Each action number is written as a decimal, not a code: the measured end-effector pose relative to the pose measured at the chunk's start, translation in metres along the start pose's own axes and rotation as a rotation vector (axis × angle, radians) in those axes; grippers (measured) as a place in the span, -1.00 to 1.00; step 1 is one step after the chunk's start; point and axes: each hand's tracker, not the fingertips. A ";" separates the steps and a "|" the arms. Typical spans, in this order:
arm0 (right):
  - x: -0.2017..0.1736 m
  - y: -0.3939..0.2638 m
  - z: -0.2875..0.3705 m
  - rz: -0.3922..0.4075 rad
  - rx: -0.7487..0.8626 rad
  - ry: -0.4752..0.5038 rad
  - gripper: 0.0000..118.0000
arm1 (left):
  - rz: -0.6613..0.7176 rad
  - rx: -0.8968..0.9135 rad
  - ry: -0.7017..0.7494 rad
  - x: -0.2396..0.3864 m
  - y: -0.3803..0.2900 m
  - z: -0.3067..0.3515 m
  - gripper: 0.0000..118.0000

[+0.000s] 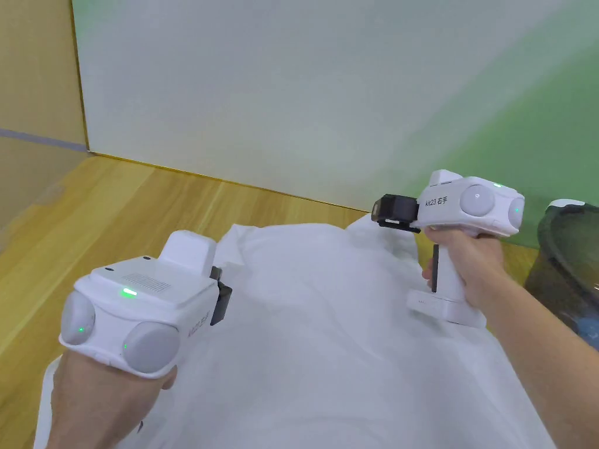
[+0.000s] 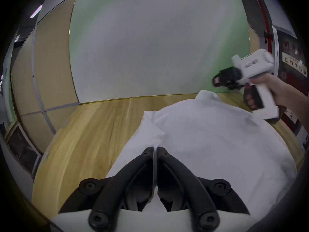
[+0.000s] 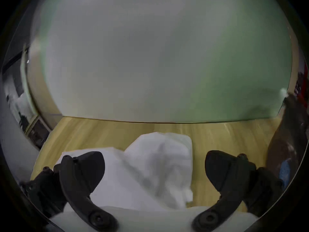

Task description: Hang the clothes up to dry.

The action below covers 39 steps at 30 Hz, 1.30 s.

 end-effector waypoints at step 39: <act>-0.028 0.022 0.292 0.358 0.690 -0.114 -0.84 | 0.128 0.509 0.191 -0.001 0.098 0.173 -1.00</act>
